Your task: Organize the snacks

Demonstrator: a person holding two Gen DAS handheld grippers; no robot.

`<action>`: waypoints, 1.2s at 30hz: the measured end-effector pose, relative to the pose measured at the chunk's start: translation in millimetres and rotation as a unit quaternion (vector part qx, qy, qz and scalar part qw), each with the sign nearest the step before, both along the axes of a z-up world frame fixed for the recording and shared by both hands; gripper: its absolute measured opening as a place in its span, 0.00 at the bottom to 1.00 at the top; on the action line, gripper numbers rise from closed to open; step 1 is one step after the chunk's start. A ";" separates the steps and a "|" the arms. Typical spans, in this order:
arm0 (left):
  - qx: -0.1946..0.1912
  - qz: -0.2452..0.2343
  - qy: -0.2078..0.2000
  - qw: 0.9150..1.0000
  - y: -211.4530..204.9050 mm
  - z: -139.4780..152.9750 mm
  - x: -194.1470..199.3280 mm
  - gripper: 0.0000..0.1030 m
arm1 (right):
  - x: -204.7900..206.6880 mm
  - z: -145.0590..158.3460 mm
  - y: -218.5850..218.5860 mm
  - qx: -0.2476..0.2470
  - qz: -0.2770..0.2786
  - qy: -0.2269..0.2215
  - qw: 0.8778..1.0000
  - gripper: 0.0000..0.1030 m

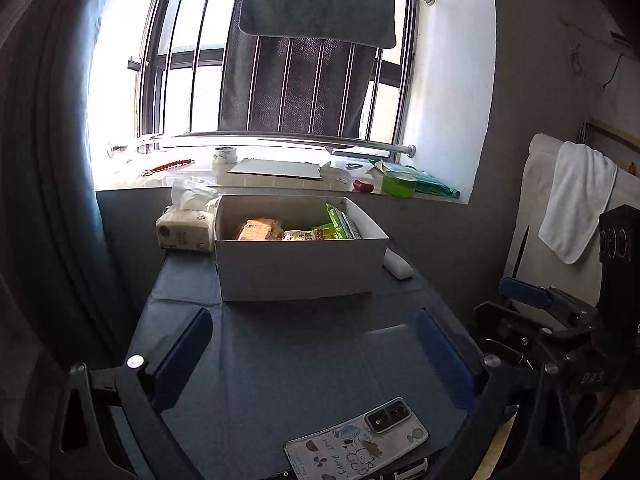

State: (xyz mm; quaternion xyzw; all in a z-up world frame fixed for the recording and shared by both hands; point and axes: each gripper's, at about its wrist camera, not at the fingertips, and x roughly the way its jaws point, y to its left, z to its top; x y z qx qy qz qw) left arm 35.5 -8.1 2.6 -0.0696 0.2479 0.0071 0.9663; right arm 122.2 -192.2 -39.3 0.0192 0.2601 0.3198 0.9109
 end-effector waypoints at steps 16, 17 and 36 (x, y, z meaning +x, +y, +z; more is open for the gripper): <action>-0.003 0.000 0.004 1.000 3.4 -2.8 0.9 1.00 | -0.3 -2.1 0.5 -0.004 -0.001 0.006 1.000 1.00; -0.003 0.000 0.004 1.000 3.5 -2.9 1.0 1.00 | 0.1 -2.0 1.0 -0.004 -0.001 0.006 1.000 1.00; 0.002 -0.003 0.010 1.000 0.7 -8.2 3.3 1.00 | -1.1 -2.4 -0.1 -0.001 -0.001 0.009 1.000 1.00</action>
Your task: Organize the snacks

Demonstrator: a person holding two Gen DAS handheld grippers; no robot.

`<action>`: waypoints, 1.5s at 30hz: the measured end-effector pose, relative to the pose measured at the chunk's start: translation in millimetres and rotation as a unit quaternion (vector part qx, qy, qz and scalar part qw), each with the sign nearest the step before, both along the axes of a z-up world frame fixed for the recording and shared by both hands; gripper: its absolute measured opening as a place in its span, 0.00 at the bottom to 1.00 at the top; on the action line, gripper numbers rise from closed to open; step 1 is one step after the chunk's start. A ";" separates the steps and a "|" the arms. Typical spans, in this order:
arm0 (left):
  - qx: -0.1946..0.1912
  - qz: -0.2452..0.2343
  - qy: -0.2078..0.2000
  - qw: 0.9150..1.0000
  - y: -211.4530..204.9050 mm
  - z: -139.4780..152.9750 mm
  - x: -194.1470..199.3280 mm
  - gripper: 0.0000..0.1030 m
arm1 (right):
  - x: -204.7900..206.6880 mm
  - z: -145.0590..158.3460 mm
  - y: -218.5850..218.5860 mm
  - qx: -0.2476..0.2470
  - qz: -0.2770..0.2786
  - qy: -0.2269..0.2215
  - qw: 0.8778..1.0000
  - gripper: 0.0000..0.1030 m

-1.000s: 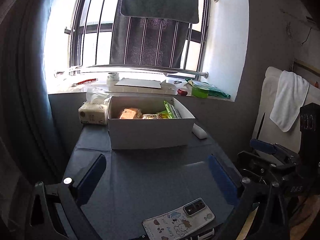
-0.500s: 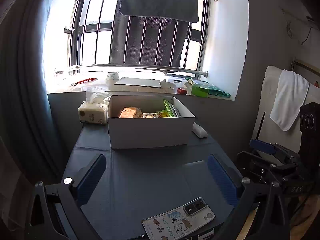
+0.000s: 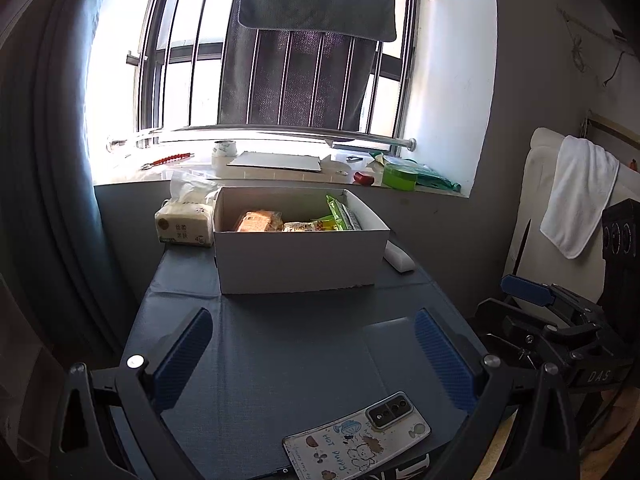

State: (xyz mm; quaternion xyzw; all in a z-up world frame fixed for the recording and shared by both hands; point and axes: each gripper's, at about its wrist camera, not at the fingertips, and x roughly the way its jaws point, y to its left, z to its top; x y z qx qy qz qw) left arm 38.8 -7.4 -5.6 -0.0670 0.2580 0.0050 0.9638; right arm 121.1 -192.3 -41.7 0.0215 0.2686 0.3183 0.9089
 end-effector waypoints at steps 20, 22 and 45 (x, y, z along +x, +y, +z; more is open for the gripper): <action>0.002 -0.001 0.004 1.000 -0.3 -3.1 -1.6 1.00 | -1.6 -0.8 3.9 -0.003 0.003 0.002 1.000 1.00; 0.003 0.000 0.005 1.000 -0.4 -3.5 -1.0 1.00 | -1.7 -1.3 4.0 -0.003 0.003 0.003 1.000 1.00; 0.005 -0.004 0.015 1.000 -0.2 -10.9 2.1 1.00 | -3.4 -6.0 7.9 -0.015 0.006 0.008 1.000 1.00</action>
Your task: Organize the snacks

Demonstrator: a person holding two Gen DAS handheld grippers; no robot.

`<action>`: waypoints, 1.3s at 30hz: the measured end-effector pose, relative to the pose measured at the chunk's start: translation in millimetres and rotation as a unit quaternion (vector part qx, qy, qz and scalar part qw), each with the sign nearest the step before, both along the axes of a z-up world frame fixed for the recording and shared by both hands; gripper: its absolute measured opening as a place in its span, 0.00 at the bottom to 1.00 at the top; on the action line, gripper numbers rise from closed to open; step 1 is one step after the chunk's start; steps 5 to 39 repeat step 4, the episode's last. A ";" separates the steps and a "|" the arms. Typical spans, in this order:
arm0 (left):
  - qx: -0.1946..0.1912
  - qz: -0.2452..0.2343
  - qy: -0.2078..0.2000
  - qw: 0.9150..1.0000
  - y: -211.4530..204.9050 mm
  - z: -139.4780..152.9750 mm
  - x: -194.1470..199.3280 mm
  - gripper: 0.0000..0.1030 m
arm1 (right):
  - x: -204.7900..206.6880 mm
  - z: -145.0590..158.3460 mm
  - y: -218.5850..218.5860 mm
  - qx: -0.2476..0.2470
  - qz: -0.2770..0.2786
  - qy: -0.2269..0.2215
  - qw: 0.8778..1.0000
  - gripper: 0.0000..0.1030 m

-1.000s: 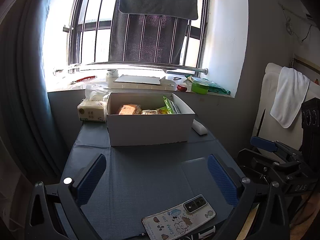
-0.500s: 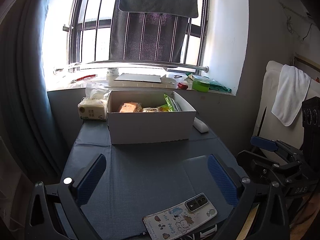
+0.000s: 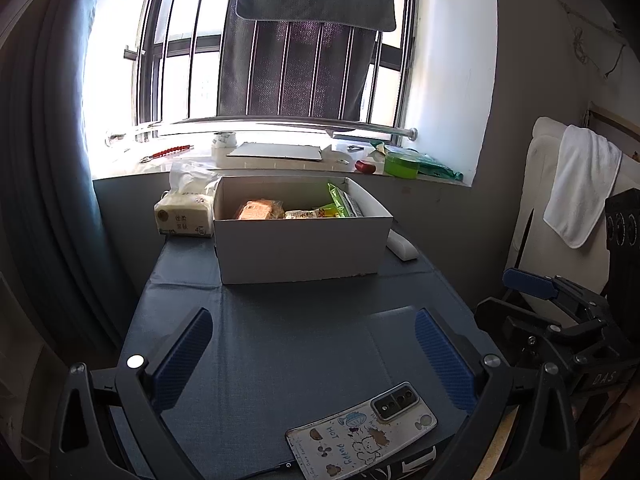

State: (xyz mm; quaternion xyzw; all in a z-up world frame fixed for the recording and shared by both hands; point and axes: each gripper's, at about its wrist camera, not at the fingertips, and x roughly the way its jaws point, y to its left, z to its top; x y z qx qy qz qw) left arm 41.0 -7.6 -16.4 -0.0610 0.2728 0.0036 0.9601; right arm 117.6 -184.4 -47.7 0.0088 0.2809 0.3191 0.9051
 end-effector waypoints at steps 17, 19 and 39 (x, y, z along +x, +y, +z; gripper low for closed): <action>-0.003 -0.003 -0.003 1.000 -0.2 -0.8 -1.5 1.00 | 0.3 -0.2 -0.4 0.001 0.000 0.000 1.000 1.00; -0.003 -0.003 -0.003 1.000 -0.2 -0.8 -1.5 1.00 | 0.3 -0.2 -0.4 0.001 0.000 0.000 1.000 1.00; -0.003 -0.003 -0.003 1.000 -0.2 -0.8 -1.5 1.00 | 0.3 -0.2 -0.4 0.001 0.000 0.000 1.000 1.00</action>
